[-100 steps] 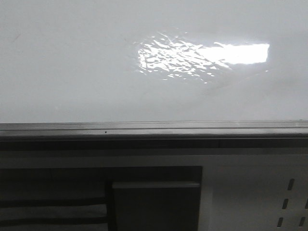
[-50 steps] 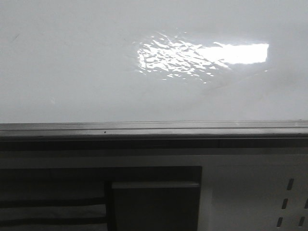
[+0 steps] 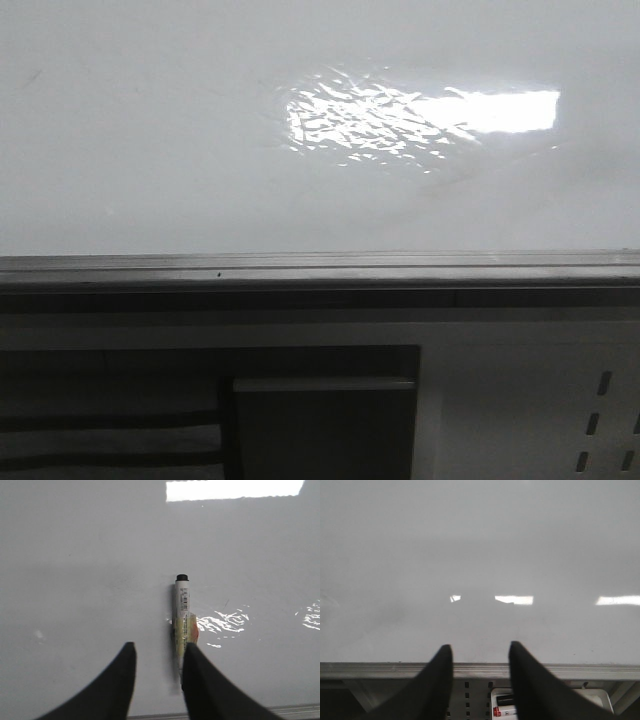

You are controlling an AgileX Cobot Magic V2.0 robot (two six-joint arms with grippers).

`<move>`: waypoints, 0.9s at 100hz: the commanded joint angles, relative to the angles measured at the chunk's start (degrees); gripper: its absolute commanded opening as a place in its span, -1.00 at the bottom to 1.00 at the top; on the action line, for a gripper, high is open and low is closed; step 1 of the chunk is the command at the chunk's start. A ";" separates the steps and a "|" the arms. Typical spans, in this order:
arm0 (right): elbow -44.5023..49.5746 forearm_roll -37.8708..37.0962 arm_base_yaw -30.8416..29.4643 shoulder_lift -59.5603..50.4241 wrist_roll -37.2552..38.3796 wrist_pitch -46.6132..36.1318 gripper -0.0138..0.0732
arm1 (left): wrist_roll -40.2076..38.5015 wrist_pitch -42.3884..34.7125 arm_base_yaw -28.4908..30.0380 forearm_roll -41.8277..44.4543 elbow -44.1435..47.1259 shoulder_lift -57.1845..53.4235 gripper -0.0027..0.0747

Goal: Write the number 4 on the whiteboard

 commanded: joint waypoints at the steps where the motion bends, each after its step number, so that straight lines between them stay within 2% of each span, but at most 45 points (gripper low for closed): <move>1: -1.97 0.04 -0.22 0.88 0.25 -4.54 0.40 | -0.01 -4.76 0.11 -0.29 -1.94 0.86 0.28; 5: -1.97 0.04 -0.22 0.88 0.25 -4.54 0.51 | -0.01 -4.89 0.11 -0.29 -1.94 0.86 0.41; 10: -1.97 0.04 -0.22 0.88 0.25 -4.54 0.55 | -0.01 -4.89 0.11 -0.29 -1.94 0.86 0.46; 57: -1.97 0.04 -0.22 0.88 0.25 -4.08 0.54 | -0.01 -6.24 0.11 -1.62 -1.72 1.94 0.18; 67: -1.97 0.04 -0.22 0.88 0.25 -4.08 0.54 | 0.73 -4.40 0.11 -1.62 -1.72 3.97 0.17; 76: -1.87 0.11 -0.22 0.88 0.25 -4.08 0.54 | 5.25 -3.10 -0.27 -2.02 -1.72 6.83 0.18; 90: -1.87 0.34 -0.22 0.88 0.25 -4.08 0.54 | 6.10 -3.59 -3.05 -3.05 -1.72 11.99 0.18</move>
